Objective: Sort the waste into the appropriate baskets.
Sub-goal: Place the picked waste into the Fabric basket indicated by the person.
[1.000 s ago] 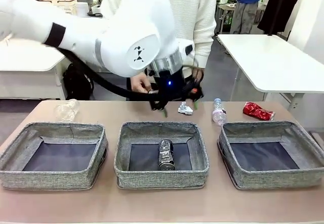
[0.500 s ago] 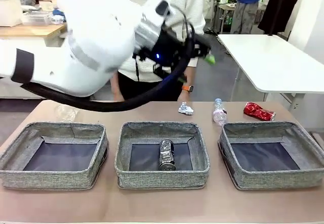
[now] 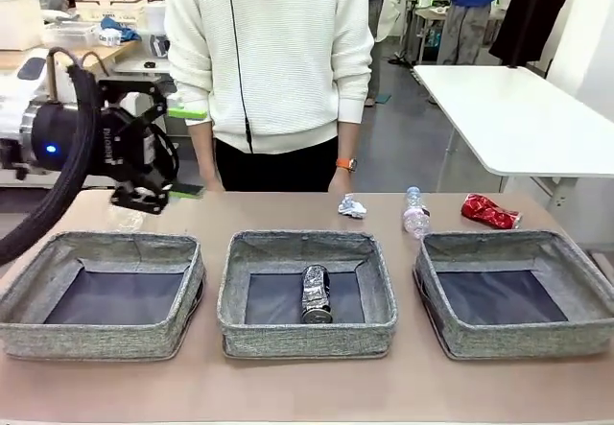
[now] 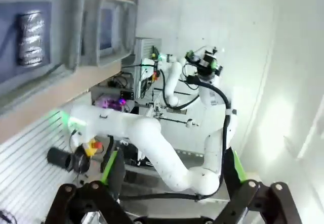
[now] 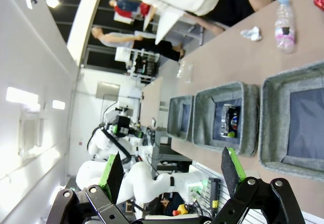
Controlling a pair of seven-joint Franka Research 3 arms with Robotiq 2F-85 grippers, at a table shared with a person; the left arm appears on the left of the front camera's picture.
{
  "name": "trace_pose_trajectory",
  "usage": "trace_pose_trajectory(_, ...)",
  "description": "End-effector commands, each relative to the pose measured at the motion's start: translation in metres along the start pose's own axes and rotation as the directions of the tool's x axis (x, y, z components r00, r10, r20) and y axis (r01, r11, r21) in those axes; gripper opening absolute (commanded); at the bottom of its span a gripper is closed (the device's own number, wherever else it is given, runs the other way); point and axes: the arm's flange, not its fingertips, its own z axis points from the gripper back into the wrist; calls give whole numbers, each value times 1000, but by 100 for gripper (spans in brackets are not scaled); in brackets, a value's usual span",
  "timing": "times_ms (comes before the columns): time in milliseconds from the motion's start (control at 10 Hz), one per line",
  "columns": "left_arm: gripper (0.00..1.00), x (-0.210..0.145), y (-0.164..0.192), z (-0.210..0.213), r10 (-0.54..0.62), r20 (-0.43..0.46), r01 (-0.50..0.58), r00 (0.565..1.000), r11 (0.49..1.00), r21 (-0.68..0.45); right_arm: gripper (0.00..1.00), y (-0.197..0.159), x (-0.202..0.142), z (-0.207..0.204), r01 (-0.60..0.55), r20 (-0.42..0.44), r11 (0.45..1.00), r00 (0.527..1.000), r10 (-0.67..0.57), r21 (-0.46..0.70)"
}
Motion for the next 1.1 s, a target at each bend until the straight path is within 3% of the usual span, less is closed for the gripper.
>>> trace_pose_trajectory(0,100,-23,6,43,-73,105,72,992,997,11,100,1,1,-1,-27,10,999,1000,27,23)
trace_pose_trajectory(400,100,-95,32,110,44,320,-24,946,998,-65,100,1,1,-1,-27,10,999,1000,27,23)
trace_pose_trajectory(700,100,-155,80,149,225,527,-123,819,967,-221,100,1,1,-1,-27,10,999,1000,27,23)
trace_pose_trajectory(800,100,-31,-36,179,100,412,-61,906,992,-107,100,1,1,-1,-27,10,999,1000,27,23)
trace_pose_trajectory(1000,100,-31,-36,179,100,412,-61,906,992,-107,100,1,1,-1,-27,10,999,1000,27,23)
